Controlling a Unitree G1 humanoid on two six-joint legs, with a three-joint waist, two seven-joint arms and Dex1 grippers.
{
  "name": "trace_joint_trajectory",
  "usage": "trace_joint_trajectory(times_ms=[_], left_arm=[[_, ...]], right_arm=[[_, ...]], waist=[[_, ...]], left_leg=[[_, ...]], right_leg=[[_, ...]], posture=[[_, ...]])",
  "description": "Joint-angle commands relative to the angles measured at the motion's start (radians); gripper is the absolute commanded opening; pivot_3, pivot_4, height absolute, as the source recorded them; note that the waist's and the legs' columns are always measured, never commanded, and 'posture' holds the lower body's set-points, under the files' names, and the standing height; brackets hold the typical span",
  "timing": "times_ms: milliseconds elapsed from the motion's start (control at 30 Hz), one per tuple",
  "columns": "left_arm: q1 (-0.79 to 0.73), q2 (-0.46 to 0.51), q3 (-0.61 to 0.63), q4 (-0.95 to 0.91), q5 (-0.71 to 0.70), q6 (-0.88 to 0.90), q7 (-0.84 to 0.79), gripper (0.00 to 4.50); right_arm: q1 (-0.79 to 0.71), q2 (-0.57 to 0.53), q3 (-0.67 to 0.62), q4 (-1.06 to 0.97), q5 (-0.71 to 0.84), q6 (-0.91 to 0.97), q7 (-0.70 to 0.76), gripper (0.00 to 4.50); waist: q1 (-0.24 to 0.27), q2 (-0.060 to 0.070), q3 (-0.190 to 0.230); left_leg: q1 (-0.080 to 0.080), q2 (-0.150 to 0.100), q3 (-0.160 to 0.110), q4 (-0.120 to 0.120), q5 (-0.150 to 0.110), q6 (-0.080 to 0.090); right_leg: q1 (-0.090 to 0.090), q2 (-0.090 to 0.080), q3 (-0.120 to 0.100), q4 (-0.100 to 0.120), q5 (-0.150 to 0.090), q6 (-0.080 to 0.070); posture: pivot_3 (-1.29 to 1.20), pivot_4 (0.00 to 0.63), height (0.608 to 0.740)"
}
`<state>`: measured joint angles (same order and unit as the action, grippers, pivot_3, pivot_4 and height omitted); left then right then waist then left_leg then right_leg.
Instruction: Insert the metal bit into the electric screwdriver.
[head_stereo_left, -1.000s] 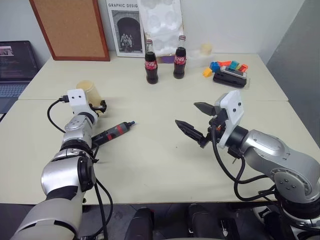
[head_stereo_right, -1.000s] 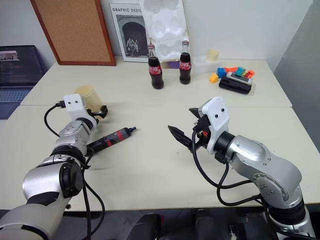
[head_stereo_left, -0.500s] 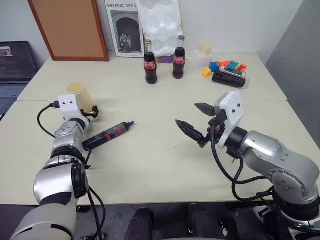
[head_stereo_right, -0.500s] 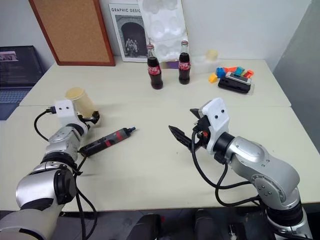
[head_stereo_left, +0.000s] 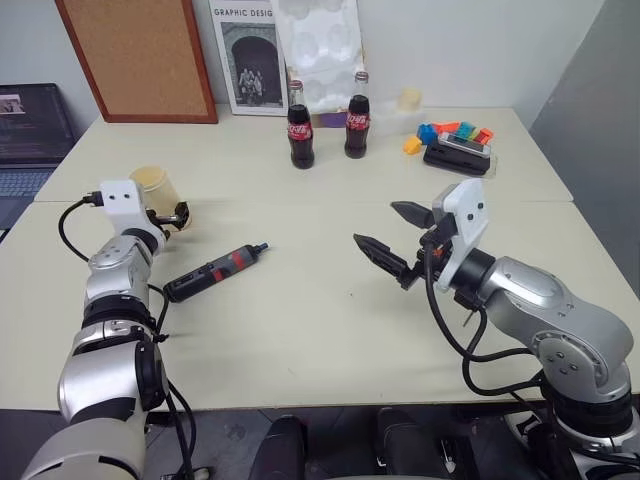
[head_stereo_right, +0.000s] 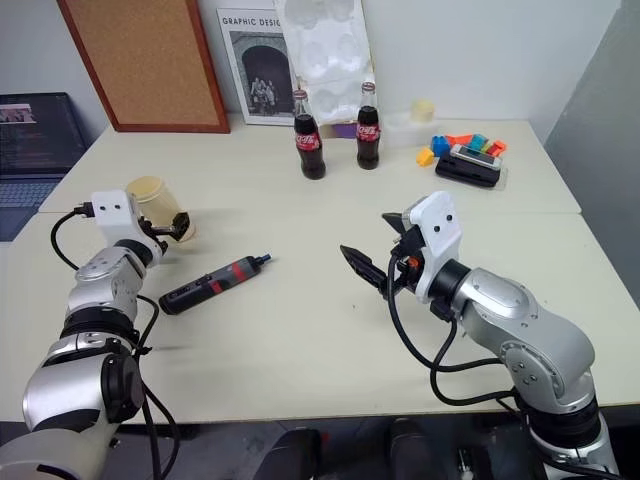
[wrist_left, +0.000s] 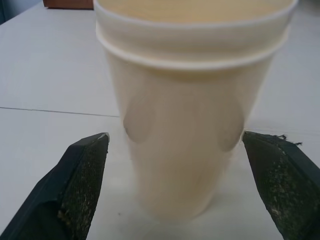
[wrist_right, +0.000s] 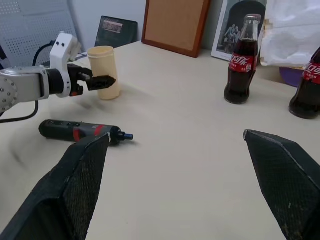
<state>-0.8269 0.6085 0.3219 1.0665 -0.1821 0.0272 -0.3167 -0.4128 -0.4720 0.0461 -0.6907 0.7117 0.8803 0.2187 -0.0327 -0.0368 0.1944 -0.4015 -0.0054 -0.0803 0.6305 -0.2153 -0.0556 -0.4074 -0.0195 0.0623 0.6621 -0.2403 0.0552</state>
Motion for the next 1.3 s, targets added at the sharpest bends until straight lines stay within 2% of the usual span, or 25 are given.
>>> trace_joint_trajectory(times_ms=[33,233,600,733,833,1000,1133,1233,1300], left_arm=[[-0.006,0.027,0.016,-0.042,-0.011,0.013,0.008,4.42],[0.058,0.035,0.015,-0.163,-0.027,0.087,-0.017,4.42],[0.372,0.006,0.048,-0.866,-0.149,0.558,0.031,4.42],[0.456,0.05,0.057,-1.061,-0.197,0.663,-0.028,4.42],[0.485,0.132,0.049,-1.16,-0.247,0.692,-0.159,4.42],[0.457,0.306,-0.006,-1.186,-0.336,0.674,-0.479,4.42],[0.407,0.389,-0.123,-1.078,-0.272,0.565,-0.665,4.42],[0.365,0.413,-0.192,-1.004,-0.229,0.497,-0.753,4.42],[0.241,0.418,-0.29,-0.885,-0.166,0.462,-0.848,4.42]], right_arm=[[-0.003,-0.001,-0.021,-0.022,-0.006,-0.019,0.017,4.5],[0.016,-0.002,-0.028,-0.036,-0.012,-0.018,0.024,4.5],[0.064,0.009,-0.025,-0.06,-0.027,-0.031,0.034,4.5],[0.09,-0.007,-0.046,-0.075,-0.021,-0.031,0.045,4.5],[0.124,-0.04,-0.082,-0.095,-0.008,-0.029,0.07,4.5],[0.175,-0.099,-0.149,-0.121,0.037,-0.027,0.126,4.5],[0.193,-0.13,-0.18,-0.125,0.07,-0.021,0.151,4.5],[0.189,-0.143,-0.185,-0.123,0.085,-0.016,0.158,4.5],[0.175,-0.143,-0.177,-0.135,0.1,-0.004,0.144,4.5]], waist=[[0.0,0.0,0.0],[0.0,0.0,0.0],[0.002,0.0,0.0],[-0.001,0.0,0.0],[0.0,0.0,0.0],[0.002,0.0,0.0],[0.0,0.0,0.0],[0.0,0.0,0.0],[0.0,0.0,0.0]], left_leg=[[0.0,0.0,0.0,0.0,0.0,0.0],[0.0,0.0,0.0,0.0,0.0,0.0],[0.0,0.001,0.0,0.0,0.0,0.0],[0.001,0.001,0.001,0.0,0.0,0.0],[0.001,0.001,0.001,0.0,0.0,0.0],[0.001,0.001,0.001,-0.001,0.0,0.0],[0.002,0.001,0.003,-0.001,0.0,0.0],[0.002,0.001,0.003,-0.002,0.0,0.0],[0.001,0.002,0.003,-0.002,0.0,0.0]], right_leg=[[0.0,0.0,0.0,0.0,0.0,0.0],[0.0,0.0,0.0,0.0,0.0,0.0],[0.0,0.0,0.001,0.0,0.0,0.0],[0.001,-0.001,0.002,-0.001,-0.001,-0.001],[0.001,0.0,0.001,-0.001,-0.001,-0.001],[0.001,0.0,0.0,-0.001,-0.005,-0.008],[0.001,-0.001,0.002,-0.002,-0.007,-0.011],[0.0,0.0,0.002,-0.002,-0.008,-0.011],[0.0,0.0,0.001,-0.002,-0.008,-0.012]], posture=[[0.0,0.15,0.74],[0.0,0.15,0.74],[0.0,0.15,0.74],[0.0,0.15,0.74],[0.0,0.15,0.74],[0.0,0.15,0.74],[0.0,0.15,0.74],[0.0,0.15,0.74],[0.0,0.15,0.74]])
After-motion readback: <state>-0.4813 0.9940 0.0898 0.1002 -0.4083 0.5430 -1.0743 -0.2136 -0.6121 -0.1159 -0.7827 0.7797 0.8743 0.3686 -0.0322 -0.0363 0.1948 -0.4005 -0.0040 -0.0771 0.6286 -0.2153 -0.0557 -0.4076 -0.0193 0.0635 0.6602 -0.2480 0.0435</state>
